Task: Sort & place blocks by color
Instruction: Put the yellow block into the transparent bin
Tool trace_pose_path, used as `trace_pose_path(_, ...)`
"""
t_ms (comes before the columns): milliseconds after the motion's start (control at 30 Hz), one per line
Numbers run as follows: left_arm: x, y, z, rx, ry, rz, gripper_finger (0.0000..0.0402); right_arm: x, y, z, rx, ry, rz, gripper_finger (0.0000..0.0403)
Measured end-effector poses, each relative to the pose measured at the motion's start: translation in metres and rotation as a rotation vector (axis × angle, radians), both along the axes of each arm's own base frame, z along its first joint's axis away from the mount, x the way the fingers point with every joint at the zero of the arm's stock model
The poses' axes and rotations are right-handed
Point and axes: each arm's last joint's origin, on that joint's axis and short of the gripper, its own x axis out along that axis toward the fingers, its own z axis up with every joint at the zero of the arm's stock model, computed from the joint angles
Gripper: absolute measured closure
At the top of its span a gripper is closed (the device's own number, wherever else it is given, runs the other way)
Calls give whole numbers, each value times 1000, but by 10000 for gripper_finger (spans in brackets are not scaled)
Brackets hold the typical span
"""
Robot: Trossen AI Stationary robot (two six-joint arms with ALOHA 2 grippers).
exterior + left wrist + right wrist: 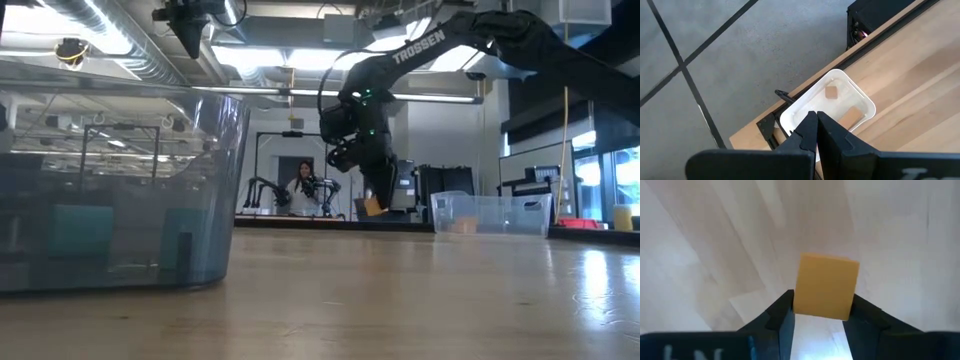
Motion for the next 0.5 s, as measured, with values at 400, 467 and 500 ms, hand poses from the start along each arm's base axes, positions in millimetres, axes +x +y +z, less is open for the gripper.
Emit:
trace_pose_path(400, 0, 0, 0, -1, -1, 2, 401, -18, 1, 5, 4, 176, 48, 268)
trace_pose_path(467, 0, 0, 0, -1, -3, 3, 401, -21, -4, 7, 0, 174, 18, 268)
trace_pose_path(500, 0, 0, 0, -1, -5, 6, 401, -23, -6, 7, 0, 174, 5, 268)
